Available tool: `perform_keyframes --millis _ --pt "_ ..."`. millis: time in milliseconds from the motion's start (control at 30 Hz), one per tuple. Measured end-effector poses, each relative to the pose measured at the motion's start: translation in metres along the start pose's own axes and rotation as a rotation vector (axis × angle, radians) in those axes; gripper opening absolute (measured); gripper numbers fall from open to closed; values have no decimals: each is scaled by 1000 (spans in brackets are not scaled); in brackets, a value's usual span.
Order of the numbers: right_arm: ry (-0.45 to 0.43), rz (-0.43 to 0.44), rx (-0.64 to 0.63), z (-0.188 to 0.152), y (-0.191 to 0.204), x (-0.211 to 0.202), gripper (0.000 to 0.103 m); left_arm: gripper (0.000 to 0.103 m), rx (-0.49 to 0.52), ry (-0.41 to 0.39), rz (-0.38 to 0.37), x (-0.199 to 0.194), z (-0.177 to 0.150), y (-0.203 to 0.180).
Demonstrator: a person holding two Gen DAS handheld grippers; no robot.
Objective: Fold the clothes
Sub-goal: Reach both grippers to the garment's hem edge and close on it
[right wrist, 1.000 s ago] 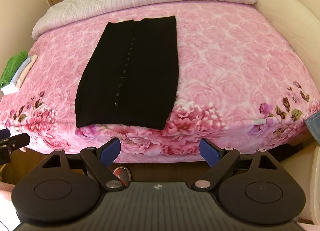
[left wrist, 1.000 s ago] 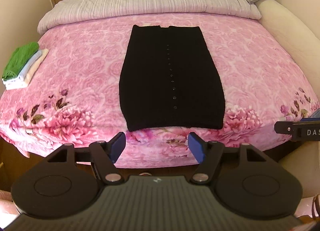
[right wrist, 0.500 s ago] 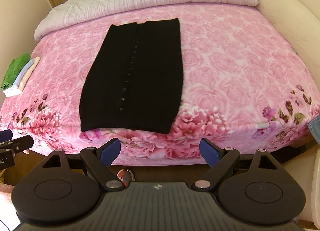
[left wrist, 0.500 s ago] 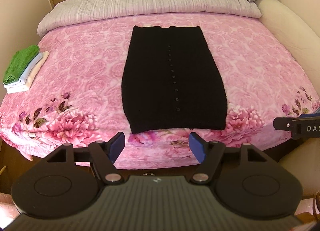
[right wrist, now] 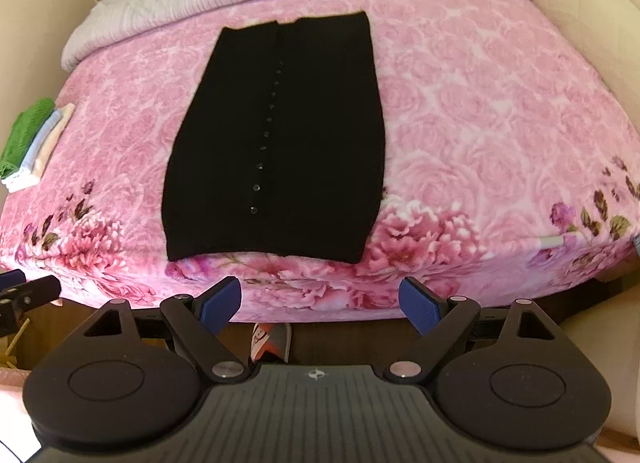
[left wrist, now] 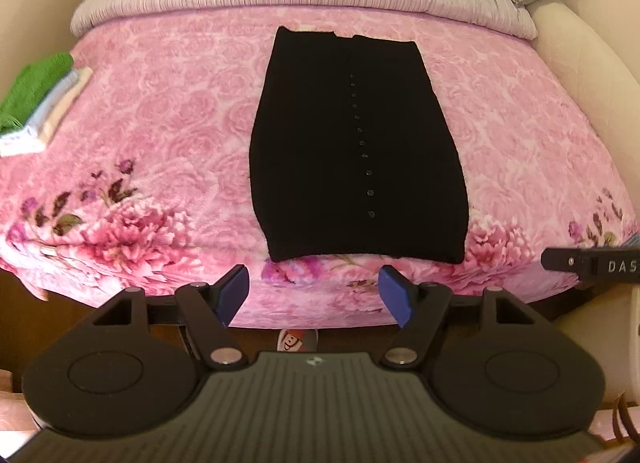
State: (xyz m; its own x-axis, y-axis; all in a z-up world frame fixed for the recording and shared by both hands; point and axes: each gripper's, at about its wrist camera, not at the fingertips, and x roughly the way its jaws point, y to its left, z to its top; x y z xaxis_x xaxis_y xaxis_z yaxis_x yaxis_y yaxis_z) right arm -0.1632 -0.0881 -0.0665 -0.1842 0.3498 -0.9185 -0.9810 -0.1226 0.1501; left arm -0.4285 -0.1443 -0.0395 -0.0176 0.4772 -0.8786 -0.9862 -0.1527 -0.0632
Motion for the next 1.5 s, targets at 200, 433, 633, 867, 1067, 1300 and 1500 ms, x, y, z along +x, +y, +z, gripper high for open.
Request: perform_keyframes --millis 200,433,633,867,1067,1300,1500 --pt "66 -39 105 27 -4 47 88 68 -67 83 -88 62 36 42" --pt "111 0 309 55 -18 115 88 67 -90 212 -203 157 75 81" --pt "92 89 502 47 -48 168 79 55 -201 317 -300 229 66 113" --pt "17 208 510 28 -87 225 77 55 -365 297 -444 296 32 148" --pt "-150 328 541 -10 -122 260 75 53 -469 197 -627 328 1 183" --pt "-308 518 624 -61 -130 263 63 49 -464 68 -798 332 -26 199" --pt "-250 552 683 -53 -133 261 58 50 -446 38 -789 324 -39 195"
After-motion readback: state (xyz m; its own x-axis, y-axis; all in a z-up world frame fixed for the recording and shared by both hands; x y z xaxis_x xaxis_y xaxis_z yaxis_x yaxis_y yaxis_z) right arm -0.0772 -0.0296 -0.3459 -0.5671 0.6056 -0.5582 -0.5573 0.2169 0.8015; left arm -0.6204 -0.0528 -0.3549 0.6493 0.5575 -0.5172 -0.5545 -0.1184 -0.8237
